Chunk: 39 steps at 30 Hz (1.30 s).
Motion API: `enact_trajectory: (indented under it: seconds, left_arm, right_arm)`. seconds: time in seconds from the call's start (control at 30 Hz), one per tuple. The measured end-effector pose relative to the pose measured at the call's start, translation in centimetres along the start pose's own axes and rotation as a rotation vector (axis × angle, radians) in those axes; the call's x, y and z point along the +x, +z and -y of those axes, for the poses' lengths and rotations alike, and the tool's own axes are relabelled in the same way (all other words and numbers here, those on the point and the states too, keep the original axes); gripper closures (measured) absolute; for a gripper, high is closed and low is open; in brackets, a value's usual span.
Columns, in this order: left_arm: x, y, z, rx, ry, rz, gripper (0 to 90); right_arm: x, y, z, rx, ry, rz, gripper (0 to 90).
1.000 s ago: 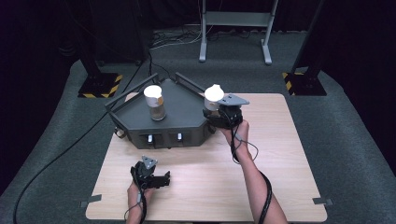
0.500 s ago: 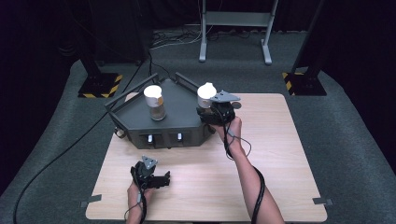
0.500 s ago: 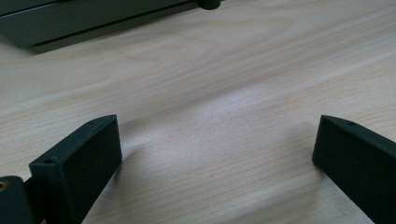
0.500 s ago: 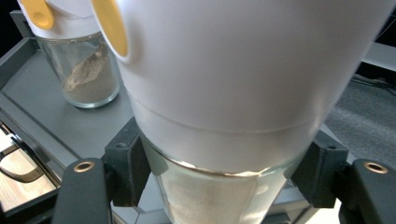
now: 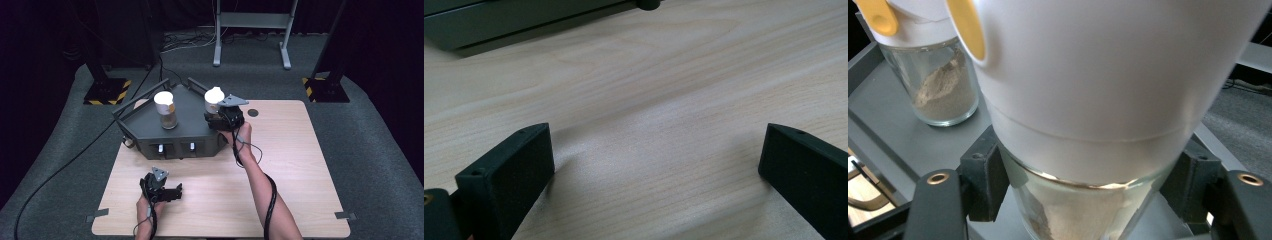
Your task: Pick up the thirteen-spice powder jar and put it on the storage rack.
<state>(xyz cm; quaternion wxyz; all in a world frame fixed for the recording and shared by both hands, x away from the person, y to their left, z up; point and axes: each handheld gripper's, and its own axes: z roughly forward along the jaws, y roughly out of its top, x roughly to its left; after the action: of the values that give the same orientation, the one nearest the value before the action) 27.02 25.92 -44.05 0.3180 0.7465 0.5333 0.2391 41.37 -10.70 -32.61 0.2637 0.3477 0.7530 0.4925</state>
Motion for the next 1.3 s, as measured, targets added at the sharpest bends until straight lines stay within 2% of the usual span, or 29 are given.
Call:
enact_trajectory:
  seconds: [0.23,0.5,0.9,1.3]
  left_arm:
    - [-0.1,0.0,0.0,-0.002,0.001,-0.002,1.0]
    - [-0.1,0.0,0.1,-0.003,0.002,-0.004,0.9]
    - [-0.2,0.0,0.1,-0.005,0.004,-0.006,0.9]
    - [-0.2,0.0,0.1,-0.006,0.006,-0.008,0.9]
  right_arm:
    - [0.3,1.0,-0.1,0.002,-0.005,-0.003,30.0]
    - [0.3,2.2,0.3,0.017,0.015,-0.019,30.1]
    - [0.3,3.1,0.8,0.015,0.046,-0.021,30.1]
    - [1.5,4.0,1.0,-0.007,0.024,-0.035,30.1]
